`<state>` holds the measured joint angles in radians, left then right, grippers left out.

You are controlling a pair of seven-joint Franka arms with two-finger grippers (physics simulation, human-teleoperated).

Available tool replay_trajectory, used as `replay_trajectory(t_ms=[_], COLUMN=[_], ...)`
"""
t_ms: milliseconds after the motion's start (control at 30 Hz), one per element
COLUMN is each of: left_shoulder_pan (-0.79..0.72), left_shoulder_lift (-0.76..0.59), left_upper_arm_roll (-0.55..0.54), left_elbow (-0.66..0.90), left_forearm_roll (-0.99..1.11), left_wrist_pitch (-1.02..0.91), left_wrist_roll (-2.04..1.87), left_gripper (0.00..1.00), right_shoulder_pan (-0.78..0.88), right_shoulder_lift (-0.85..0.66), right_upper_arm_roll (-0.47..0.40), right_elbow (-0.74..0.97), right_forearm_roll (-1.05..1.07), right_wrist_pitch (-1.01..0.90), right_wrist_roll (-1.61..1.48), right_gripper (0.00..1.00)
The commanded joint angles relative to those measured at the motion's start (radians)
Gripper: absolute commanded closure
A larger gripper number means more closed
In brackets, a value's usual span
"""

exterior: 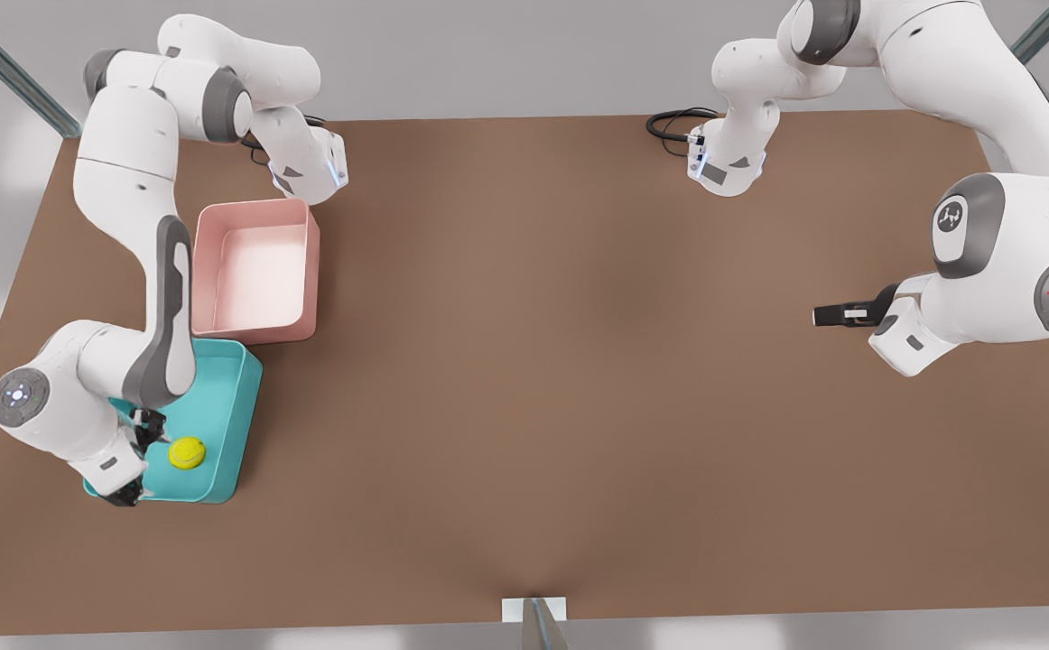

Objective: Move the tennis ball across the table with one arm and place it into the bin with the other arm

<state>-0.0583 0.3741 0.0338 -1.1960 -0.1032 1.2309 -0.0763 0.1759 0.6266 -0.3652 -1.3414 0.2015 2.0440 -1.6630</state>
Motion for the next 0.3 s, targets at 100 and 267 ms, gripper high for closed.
replay_trajectory(t_ms=[100, 267], left_shoulder_pan=[-0.001, -0.009], left_shoulder_lift=[-0.001, -0.001], left_upper_arm_roll=[0.0, 0.0], left_elbow=[-0.001, -0.001], left_forearm_roll=[0.0, 0.0], left_wrist_pitch=[-0.001, -0.004], left_wrist_roll=[-0.003, -0.002], left_gripper=[0.0, 0.0], right_shoulder_pan=[0.126, -0.033], right_shoulder_lift=[-0.166, -0.481], right_upper_arm_roll=[0.014, 0.243], right_elbow=[0.154, -0.074], right_forearm_roll=[-0.132, -0.231], right_wrist_pitch=[-0.63, -0.642], right_wrist_roll=[1.637, 1.7], right_gripper=[0.0, 0.0])
